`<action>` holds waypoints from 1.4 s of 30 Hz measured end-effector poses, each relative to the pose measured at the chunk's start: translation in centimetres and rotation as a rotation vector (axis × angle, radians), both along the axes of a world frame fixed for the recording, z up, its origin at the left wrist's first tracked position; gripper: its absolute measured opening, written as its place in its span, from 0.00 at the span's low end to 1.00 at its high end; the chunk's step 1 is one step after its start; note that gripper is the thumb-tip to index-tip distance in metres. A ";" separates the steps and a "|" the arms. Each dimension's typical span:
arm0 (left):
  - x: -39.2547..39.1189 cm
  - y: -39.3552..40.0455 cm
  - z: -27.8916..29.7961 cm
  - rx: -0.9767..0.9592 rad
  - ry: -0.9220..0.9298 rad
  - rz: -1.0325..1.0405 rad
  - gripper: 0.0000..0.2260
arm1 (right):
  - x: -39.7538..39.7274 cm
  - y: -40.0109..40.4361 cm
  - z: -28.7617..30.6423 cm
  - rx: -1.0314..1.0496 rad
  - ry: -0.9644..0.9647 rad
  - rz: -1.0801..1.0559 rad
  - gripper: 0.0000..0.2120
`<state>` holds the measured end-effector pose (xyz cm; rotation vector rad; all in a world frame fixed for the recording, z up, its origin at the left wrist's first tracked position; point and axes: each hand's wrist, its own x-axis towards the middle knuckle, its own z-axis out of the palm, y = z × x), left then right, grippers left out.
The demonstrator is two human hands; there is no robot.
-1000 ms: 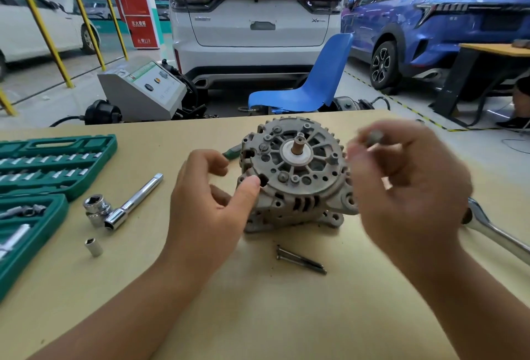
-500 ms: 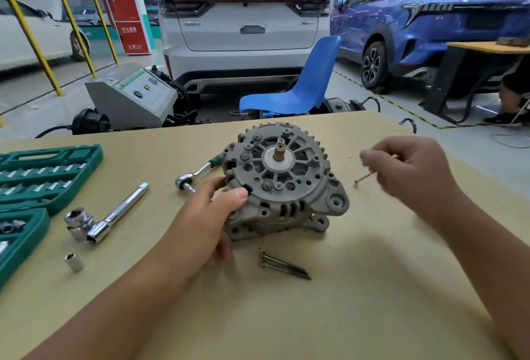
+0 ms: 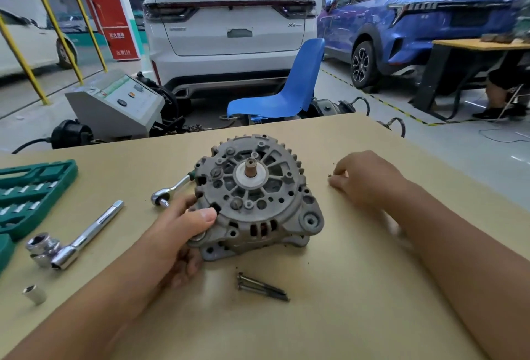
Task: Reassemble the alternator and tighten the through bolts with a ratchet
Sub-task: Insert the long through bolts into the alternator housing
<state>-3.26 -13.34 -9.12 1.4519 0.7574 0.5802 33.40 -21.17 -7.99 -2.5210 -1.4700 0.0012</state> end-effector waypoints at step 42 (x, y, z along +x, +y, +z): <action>5.7 3.3 8.0 0.058 0.492 -0.119 0.36 | -6.9 -2.2 5.3 0.963 0.886 0.211 0.13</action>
